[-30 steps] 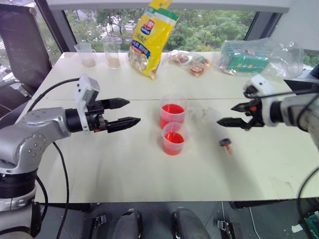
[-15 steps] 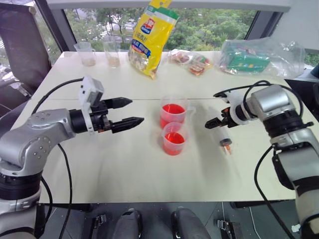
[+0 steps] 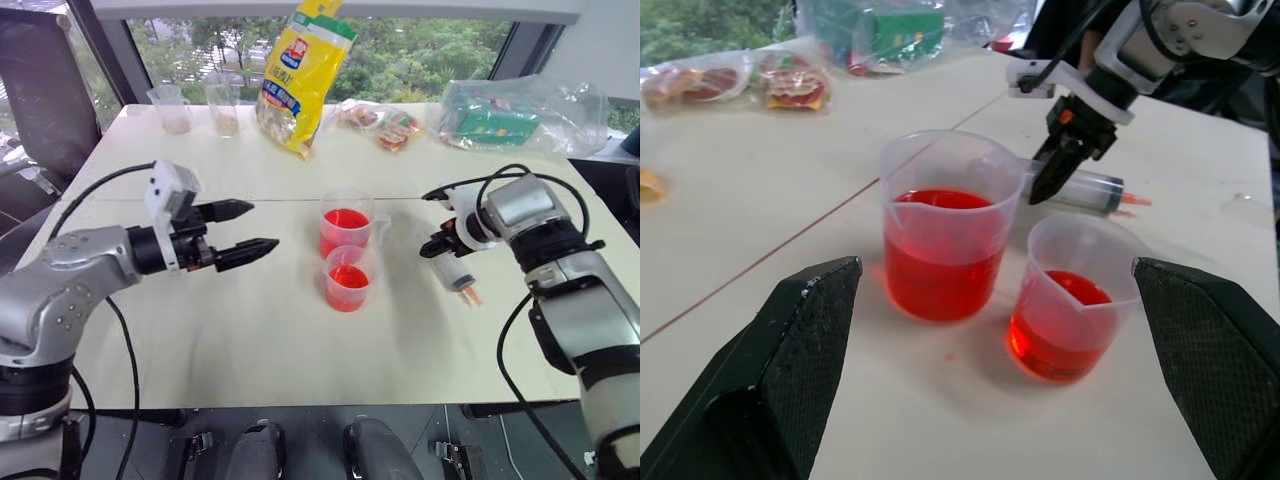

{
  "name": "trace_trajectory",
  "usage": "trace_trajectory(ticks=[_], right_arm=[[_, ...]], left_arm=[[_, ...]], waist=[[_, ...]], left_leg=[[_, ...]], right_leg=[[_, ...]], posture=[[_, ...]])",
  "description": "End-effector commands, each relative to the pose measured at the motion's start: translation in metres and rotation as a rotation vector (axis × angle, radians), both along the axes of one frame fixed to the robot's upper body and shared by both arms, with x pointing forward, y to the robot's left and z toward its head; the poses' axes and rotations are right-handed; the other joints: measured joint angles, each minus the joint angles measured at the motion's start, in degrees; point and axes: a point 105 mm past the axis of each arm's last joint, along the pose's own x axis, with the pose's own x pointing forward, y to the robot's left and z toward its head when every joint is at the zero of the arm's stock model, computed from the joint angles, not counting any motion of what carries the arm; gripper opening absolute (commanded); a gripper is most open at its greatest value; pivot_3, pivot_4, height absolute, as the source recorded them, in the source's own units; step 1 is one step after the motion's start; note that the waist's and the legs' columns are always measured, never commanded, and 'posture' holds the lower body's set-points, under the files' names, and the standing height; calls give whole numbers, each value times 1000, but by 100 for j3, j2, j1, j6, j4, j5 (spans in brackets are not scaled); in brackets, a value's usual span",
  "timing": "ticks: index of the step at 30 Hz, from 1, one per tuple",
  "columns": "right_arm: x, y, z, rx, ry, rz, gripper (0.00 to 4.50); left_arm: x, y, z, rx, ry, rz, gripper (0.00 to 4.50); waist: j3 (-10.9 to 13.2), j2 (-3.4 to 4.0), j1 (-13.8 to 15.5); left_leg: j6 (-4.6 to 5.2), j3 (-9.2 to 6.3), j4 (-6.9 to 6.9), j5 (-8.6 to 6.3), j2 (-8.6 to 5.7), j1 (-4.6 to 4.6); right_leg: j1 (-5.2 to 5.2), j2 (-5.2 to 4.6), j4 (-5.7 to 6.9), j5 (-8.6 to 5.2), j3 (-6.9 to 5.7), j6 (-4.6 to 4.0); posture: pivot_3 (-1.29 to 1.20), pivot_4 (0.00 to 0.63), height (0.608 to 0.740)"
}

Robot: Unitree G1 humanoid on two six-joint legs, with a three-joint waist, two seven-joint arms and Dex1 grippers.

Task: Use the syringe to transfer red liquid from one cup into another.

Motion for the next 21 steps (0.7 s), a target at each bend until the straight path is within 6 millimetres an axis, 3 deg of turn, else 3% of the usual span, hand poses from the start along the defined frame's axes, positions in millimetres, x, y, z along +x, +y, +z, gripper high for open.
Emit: trace_trajectory(ticks=[1, 5, 8, 12, 18, 21], right_arm=[[2, 6, 32, 23, -98, 18, 1464], [6, 2, 68, -40, -328, 66, 1464], [8, 16, 123, 7, -687, 156, 1464], [-6, 51, 189, 273, -1068, 187, 1464], [-32, 102, 207, 549, -1278, 336, 1464], [-38, 123, 193, 611, -1314, 398, 1464]], left_arm=[[2, 4, 18, -2, -72, 6, 4500], [9, 4, 26, -13, -87, -4, 4500], [17, 2, 36, -31, -101, -10, 4500], [19, 0, 47, -56, -99, -45, 4500], [27, -6, 59, -58, -121, -83, 4500], [33, -11, 66, -57, -135, -102, 4500]], waist=[[0, 0, 8], [0, 0, 42], [0, 0, 56], [0, 1, -19], [-1, 0, 8], [-1, 0, 31]], left_leg=[[0, 0, 0, 0, 0, -1], [0, -2, 0, 0, -2, -7], [0, -5, 0, -1, -3, -13], [-1, -1, -3, 0, 1, -13], [-10, -4, -6, 6, 3, -8], [-10, -4, 2, 6, -2, -8]], right_leg=[[-1, -1, 0, 0, 0, 0], [-3, -3, -3, 0, -2, 0], [-3, -3, -8, 0, -6, 0], [-12, 5, 0, 0, -3, 1], [-13, 5, 11, 0, -5, 0], [-6, 0, 11, 0, -5, 1]], posture=[[0, 150, 740], [0, 150, 740], [0, 150, 740], [0, 150, 740], [0, 150, 740], [0, 150, 740]])
